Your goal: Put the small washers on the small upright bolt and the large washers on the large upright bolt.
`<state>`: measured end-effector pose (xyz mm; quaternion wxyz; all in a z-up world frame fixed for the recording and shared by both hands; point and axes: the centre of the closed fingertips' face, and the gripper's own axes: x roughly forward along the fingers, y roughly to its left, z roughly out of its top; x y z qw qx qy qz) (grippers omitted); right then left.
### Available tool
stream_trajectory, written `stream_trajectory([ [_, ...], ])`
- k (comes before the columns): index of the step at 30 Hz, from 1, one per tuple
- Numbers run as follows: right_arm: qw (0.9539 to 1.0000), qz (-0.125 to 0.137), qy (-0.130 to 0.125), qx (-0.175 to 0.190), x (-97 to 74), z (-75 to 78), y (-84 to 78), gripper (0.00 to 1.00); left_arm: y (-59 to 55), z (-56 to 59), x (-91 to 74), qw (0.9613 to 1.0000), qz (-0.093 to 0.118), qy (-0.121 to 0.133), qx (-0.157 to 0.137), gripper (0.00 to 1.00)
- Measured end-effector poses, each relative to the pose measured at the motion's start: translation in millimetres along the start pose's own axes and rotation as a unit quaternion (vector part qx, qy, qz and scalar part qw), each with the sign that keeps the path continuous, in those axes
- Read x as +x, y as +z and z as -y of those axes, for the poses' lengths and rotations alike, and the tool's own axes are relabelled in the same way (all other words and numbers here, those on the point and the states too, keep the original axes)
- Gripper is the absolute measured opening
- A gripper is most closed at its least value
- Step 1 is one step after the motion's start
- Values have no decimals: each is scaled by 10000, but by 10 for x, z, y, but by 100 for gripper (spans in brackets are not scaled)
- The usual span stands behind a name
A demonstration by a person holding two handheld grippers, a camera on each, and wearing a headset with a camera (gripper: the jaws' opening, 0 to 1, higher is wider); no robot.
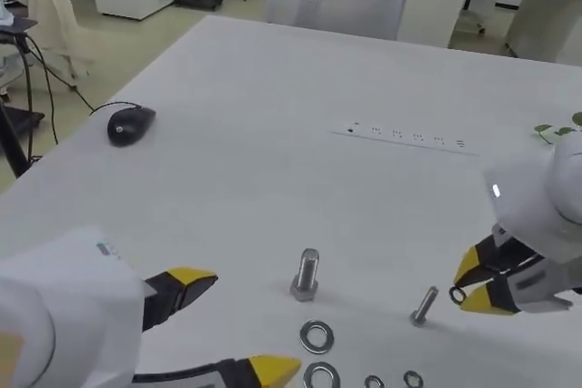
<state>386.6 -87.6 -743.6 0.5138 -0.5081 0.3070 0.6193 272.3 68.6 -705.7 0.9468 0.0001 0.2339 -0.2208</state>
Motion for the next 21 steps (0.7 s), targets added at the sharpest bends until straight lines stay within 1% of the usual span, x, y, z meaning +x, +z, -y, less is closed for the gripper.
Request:
stream_trajectory([
  [4,10000,-48,-15,-29,30,33,13,12,5,-9,-9,10000,17,19,-30,61],
  [6,10000,0,29,-16,47,36,38,12,5,-10,-11,10000,12,19,-33,61],
  [16,10000,-5,72,-36,110,77,51,12,39,-11,-16,10000,55,39,-43,61],
  [21,9999,-35,78,-62,136,107,44,12,34,-4,-10,10000,40,42,-46,61],
])
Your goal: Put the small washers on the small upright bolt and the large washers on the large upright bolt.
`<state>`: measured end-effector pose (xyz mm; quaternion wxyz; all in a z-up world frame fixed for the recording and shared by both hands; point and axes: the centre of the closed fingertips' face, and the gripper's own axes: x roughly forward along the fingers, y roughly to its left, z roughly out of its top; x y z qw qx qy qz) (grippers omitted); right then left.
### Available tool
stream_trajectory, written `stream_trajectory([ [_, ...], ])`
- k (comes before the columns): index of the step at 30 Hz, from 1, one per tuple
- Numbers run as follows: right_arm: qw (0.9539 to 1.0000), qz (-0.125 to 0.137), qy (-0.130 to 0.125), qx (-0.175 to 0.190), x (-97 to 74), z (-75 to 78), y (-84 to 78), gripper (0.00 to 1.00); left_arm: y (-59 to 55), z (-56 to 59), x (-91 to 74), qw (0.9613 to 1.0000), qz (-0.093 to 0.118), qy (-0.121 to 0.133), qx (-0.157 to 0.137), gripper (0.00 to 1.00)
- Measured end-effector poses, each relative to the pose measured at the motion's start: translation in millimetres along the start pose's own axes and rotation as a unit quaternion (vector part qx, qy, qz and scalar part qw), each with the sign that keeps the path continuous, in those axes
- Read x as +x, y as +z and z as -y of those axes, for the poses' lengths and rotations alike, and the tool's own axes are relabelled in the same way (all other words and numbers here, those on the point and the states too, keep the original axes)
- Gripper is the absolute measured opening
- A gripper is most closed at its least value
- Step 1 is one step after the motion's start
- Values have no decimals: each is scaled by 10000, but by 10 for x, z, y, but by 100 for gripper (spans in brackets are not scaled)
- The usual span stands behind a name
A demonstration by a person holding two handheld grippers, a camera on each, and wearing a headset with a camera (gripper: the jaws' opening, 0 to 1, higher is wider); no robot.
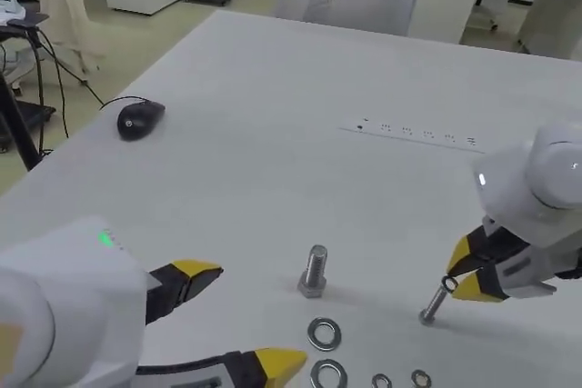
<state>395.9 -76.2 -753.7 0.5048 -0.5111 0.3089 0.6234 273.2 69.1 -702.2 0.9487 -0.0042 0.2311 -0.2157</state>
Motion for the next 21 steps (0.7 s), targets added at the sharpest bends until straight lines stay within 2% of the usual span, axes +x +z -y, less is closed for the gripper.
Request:
stream_trajectory([
  [21,9999,-75,130,-14,157,3,-66,12,-13,-14,12,10000,-24,6,-11,61],
])
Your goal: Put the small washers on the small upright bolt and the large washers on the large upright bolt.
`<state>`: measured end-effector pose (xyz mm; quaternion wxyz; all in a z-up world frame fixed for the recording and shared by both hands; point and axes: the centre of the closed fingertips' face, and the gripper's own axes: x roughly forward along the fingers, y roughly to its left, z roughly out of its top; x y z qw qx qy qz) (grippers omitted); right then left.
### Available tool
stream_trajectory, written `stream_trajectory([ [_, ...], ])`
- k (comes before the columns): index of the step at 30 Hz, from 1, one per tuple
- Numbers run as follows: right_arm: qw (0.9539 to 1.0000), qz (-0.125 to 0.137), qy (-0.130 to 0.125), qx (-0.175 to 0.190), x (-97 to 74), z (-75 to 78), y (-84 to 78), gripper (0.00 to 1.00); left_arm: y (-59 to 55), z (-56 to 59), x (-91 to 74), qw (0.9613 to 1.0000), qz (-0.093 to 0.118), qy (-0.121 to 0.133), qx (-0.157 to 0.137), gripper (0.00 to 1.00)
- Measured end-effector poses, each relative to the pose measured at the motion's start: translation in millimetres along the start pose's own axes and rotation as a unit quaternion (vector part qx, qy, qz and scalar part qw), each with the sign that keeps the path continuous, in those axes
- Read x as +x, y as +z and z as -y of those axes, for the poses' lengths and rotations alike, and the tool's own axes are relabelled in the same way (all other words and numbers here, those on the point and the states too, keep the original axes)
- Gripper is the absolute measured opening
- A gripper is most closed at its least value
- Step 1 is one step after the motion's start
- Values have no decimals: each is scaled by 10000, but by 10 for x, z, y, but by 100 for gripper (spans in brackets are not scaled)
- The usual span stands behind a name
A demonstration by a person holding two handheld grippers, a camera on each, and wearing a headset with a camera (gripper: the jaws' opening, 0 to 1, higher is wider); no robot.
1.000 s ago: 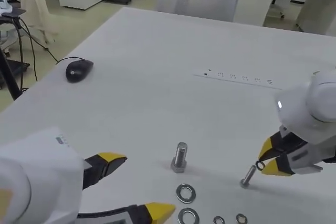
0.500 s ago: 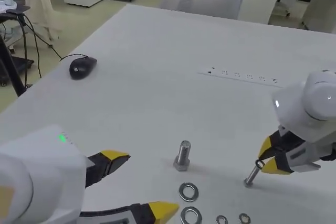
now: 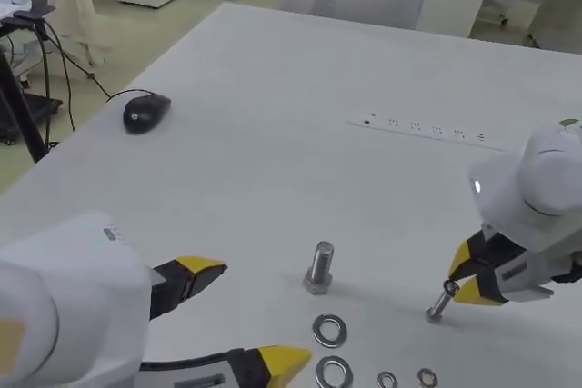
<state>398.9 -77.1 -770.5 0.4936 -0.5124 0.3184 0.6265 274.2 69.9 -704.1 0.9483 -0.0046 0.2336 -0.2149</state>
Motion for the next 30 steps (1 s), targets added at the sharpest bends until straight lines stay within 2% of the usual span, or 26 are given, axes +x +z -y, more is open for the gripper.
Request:
stream_trajectory([
  [10,9999,83,95,52,174,-20,-54,13,-8,1,8,10000,-35,-1,13,61],
  [23,9999,47,119,18,434,-21,-139,13,-24,-16,8,10000,-65,19,-4,61],
  [30,9999,39,140,-5,504,-19,-178,13,-24,-32,0,10000,-64,35,-20,61],
])
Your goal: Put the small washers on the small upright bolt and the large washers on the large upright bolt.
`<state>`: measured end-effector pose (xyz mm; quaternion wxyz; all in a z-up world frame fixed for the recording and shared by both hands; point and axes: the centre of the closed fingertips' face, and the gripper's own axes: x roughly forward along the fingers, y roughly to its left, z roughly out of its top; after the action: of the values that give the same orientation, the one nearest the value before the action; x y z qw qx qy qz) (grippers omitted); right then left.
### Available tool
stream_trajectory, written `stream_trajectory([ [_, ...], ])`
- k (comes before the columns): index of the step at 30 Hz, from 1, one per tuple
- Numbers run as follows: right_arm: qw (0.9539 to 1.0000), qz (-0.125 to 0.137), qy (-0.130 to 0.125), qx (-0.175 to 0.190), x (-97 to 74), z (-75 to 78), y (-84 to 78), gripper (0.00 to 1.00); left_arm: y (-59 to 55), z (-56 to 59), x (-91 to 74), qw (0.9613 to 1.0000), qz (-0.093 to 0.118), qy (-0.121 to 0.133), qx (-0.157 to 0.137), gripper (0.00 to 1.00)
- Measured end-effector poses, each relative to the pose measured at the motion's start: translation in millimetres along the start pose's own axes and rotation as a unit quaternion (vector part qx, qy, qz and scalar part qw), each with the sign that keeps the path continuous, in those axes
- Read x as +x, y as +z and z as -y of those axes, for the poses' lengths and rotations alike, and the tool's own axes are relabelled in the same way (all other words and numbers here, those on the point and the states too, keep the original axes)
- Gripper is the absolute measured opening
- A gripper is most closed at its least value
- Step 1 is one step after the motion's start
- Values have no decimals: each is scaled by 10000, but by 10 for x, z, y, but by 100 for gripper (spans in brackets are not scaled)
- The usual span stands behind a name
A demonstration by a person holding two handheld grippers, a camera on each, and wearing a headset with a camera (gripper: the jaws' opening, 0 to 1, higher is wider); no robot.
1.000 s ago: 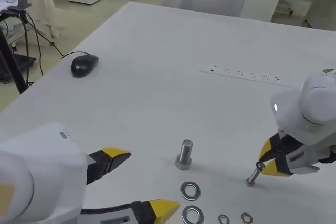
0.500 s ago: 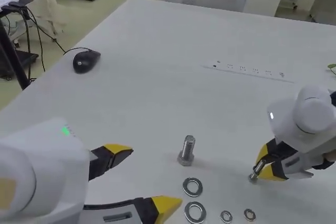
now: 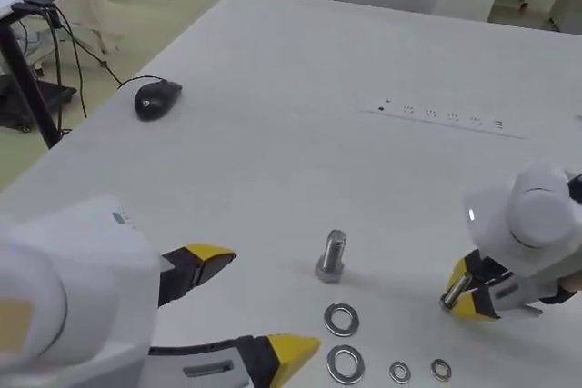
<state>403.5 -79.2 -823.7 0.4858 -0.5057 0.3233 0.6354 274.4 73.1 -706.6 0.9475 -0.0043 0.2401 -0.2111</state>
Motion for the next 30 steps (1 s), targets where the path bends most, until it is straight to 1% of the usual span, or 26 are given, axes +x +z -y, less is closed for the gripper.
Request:
stream_trajectory([
  [3,10000,-24,-10,26,6,3,-32,15,4,-6,-4,10000,8,12,-5,61],
  [6,10000,36,-43,79,-20,9,-33,16,4,-8,-7,10000,7,15,-8,61],
  [9,9999,-1,-66,146,-63,12,-69,16,7,-4,-8,10000,15,7,-23,61],
  [14,9998,26,-110,190,-161,-33,-71,16,25,10,-13,10000,33,-4,20,61],
  [20,9996,62,-150,229,-260,-140,-53,16,61,36,-33,9999,84,-11,78,61],
  [24,9997,74,-126,210,-278,-239,-43,16,87,52,-60,9998,171,-31,61,61],
  [28,9998,64,-88,158,-282,-325,-22,16,79,54,-80,9998,168,-18,83,61],
  [30,9998,108,-51,141,-281,-380,19,16,77,64,-89,9998,161,-30,105,61],
])
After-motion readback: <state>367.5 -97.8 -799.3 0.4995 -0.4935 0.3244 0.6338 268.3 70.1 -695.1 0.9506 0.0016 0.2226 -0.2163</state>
